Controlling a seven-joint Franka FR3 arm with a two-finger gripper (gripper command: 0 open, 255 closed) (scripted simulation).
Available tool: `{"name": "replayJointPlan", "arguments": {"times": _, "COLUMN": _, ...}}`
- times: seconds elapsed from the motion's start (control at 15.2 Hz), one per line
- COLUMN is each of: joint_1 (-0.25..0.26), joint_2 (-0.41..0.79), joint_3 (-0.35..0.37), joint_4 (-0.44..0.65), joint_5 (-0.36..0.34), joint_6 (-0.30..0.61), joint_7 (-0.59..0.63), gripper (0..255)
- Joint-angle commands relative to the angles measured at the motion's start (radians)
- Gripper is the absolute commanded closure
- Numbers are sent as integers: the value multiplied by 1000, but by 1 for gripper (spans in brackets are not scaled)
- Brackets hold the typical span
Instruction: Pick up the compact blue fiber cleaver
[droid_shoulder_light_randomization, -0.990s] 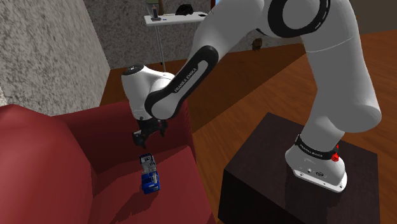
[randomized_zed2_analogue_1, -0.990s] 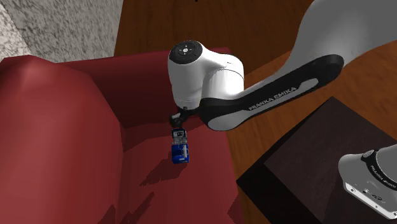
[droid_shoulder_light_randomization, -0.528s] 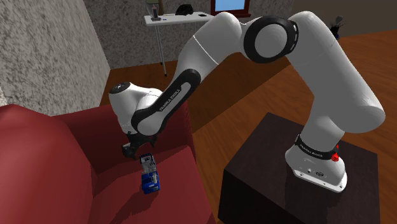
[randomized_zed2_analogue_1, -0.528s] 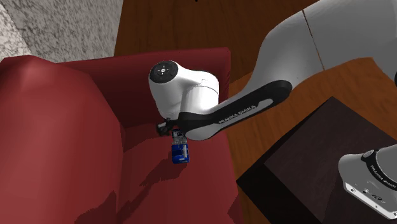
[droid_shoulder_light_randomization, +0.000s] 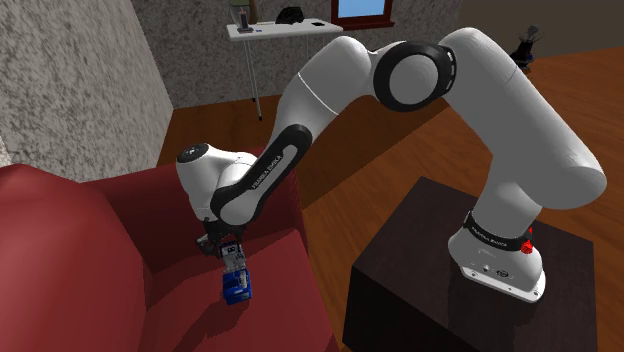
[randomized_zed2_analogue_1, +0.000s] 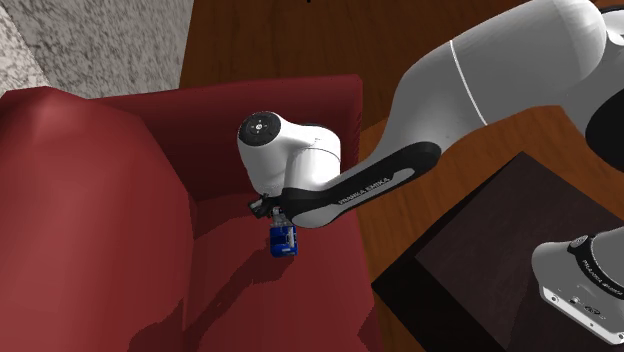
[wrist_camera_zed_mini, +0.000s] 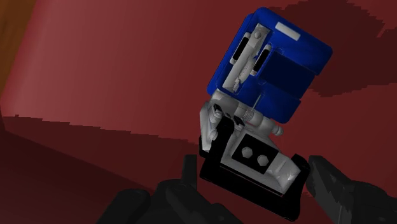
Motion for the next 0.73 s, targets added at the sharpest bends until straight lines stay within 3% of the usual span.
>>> {"name": "replayJointPlan", "arguments": {"times": 0.0, "joint_1": 0, "joint_2": 2, "joint_3": -1, "joint_4": 0, "joint_5": 0, "joint_6": 1, "joint_7": 0, "gripper": 255}}
{"name": "replayJointPlan", "arguments": {"times": 0.66, "joint_1": -3, "joint_2": -17, "joint_3": 4, "joint_4": -4, "joint_5": 4, "joint_6": -13, "joint_7": -2, "gripper": 255}}
